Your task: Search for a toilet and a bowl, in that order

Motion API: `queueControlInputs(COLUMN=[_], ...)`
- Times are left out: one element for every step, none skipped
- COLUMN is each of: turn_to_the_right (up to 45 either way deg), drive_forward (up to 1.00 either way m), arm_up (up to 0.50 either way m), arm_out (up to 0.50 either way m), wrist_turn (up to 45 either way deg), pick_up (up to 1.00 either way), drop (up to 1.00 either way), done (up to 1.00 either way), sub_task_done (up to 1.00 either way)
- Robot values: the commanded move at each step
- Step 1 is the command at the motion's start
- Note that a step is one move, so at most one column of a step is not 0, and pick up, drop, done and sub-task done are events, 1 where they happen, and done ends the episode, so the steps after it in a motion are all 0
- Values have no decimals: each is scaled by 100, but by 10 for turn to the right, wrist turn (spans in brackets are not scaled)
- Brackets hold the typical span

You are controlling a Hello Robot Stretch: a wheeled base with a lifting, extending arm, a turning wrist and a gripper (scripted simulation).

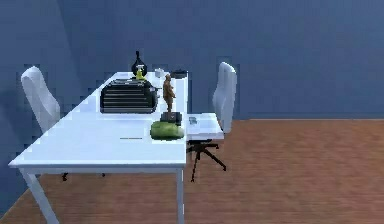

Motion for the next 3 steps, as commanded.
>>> queueControlInputs(turn_to_the_right=[0, -450, -300], drive_forward=[35, 0, 0], arm_up=[0, 0, 0], arm_out=[0, 0, 0], wrist_turn=[0, 0, 0], pick_up=[0, 0, 0], drop=[0, 0, 0], done=[0, 0, 0], sub_task_done=[0, 0, 0])
